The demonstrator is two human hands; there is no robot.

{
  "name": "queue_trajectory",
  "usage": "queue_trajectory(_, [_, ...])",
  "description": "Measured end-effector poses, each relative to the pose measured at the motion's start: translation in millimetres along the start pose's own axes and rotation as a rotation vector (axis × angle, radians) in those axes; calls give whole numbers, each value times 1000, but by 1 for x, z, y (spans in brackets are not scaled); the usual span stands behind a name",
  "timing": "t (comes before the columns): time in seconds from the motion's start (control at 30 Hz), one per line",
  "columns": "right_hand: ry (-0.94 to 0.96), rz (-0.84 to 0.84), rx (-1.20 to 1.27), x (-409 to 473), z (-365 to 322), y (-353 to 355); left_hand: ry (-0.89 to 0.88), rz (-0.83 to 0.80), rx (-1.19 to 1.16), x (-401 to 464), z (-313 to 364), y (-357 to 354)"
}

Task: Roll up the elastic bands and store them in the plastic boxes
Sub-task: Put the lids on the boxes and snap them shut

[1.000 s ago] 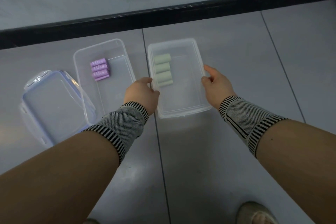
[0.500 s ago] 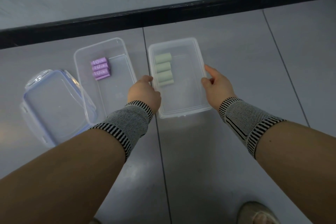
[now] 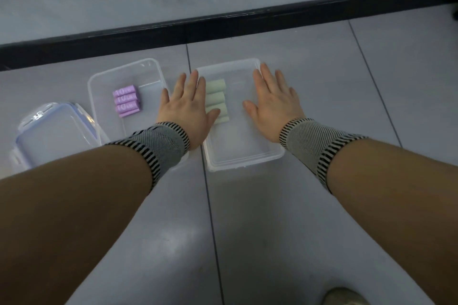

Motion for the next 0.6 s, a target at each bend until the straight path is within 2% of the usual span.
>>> queue_trajectory(0.17, [-28,-71,2,19,1,-10,-17,-68,79,10,-1,-15])
queue_trajectory(0.6, [-3,47,112,22,-4,-14,-40,-74,28,15,-2,-24])
Point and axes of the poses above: each hand's wrist, its own x-axis towards the middle knuckle, its own y-axis out of the back of the hand, z = x × y, the point moved 8 cm from there along x, towards the middle knuckle, and after that the axes turned 4 degrees about -x, right-handed, at the moved point
